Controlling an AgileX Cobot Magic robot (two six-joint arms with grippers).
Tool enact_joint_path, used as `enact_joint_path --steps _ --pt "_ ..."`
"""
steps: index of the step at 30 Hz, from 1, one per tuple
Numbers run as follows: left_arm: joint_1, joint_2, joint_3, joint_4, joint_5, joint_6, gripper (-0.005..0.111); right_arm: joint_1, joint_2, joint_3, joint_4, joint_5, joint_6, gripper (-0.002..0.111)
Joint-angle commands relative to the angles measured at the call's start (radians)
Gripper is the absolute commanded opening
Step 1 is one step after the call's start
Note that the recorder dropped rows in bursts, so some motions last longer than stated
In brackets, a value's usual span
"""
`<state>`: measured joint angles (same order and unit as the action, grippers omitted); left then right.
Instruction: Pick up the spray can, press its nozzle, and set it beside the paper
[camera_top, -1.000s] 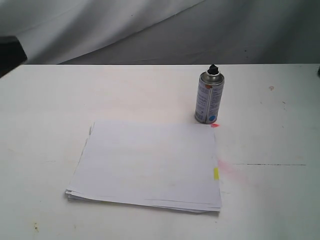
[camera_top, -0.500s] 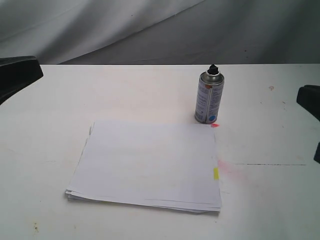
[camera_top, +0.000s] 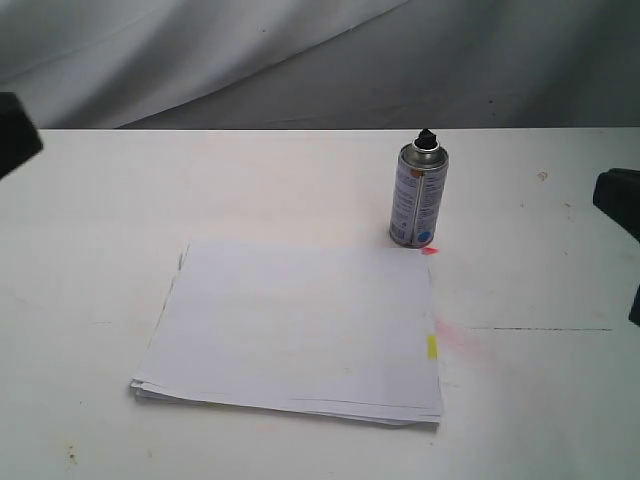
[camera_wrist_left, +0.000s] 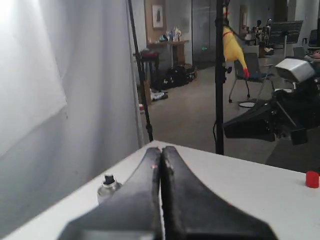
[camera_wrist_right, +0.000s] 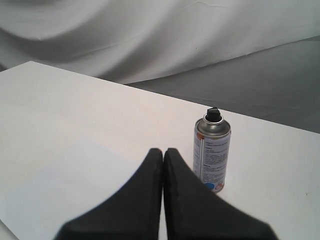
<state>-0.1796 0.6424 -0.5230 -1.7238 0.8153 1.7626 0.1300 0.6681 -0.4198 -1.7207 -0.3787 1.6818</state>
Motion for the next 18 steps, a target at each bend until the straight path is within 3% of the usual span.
enact_joint_path --steps 1,3,4,8,9,13,18 --pt "-0.009 -0.142 0.046 0.106 -0.097 -0.053 0.000 -0.001 0.000 0.004 0.007 0.000 -0.005 0.000" --pt "-0.009 -0.166 0.111 0.117 -0.266 -0.191 0.000 -0.001 0.000 0.004 0.007 0.000 -0.005 0.000" --pt "-0.009 -0.166 0.145 0.231 -0.388 -0.384 0.000 -0.001 0.000 0.004 0.007 0.000 -0.005 0.000" --pt "-0.009 -0.208 0.186 1.114 -0.519 -1.223 0.000 -0.001 0.000 0.004 0.007 0.000 -0.005 0.000" --pt "-0.009 -0.221 0.218 1.232 -0.572 -1.350 0.000 -0.001 0.000 0.004 0.007 0.000 -0.005 0.000" --pt "-0.009 -0.268 0.374 1.332 -0.777 -1.422 0.000 -0.001 0.000 0.004 0.007 0.000 -0.005 0.000" --pt "-0.009 -0.315 0.470 1.371 -0.789 -1.424 0.000 -0.001 0.000 0.004 0.007 0.000 -0.005 0.000"
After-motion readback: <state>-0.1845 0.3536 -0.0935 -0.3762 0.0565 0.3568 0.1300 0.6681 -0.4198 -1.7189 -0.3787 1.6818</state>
